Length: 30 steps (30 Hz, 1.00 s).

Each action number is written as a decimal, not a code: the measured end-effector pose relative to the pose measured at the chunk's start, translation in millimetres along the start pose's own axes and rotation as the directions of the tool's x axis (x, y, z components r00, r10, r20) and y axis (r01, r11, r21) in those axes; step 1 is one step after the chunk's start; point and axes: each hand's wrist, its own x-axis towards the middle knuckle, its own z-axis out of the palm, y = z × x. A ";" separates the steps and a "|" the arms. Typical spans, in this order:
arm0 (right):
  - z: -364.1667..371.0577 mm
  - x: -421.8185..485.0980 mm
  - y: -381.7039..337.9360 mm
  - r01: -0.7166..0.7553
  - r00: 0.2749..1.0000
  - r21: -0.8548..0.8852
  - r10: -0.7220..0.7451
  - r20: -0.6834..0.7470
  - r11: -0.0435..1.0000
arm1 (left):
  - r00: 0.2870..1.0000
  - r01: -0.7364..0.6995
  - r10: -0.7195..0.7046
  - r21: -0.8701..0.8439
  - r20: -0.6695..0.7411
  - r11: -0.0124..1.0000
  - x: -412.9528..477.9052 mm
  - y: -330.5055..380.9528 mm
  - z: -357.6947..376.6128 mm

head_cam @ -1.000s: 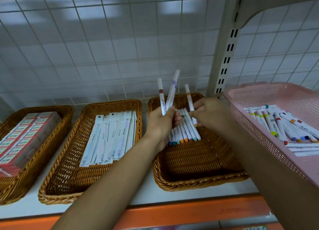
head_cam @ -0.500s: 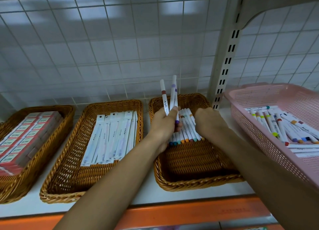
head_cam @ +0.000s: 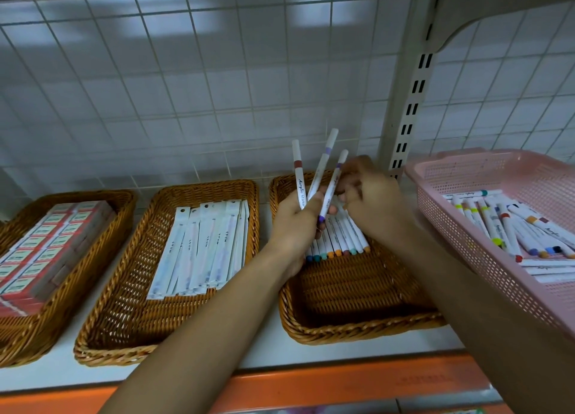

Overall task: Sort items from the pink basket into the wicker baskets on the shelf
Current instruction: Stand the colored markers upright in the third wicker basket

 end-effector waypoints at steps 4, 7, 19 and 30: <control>3.3 -4.2 -5.6 -0.302 0.952 0.346 0.258 0.168 0.888 | 1.000 -0.015 0.015 0.009 -0.004 1.000 2.1 -2.2 1.1; -2.5 -3.1 -7.5 -0.482 0.876 0.477 0.389 0.285 0.735 | 0.999 -0.013 0.012 0.025 0.041 1.000 2.3 -3.7 1.5; 2.0 -3.0 7.3 0.049 0.946 -0.673 0.182 0.269 0.738 | 0.999 -0.005 0.006 0.005 -0.045 1.000 1.1 -2.1 5.5; 8.2 -0.2 11.6 -0.050 0.924 -0.569 0.254 0.285 0.821 | 0.998 -0.018 0.017 -0.023 -0.055 1.000 6.0 -6.4 4.3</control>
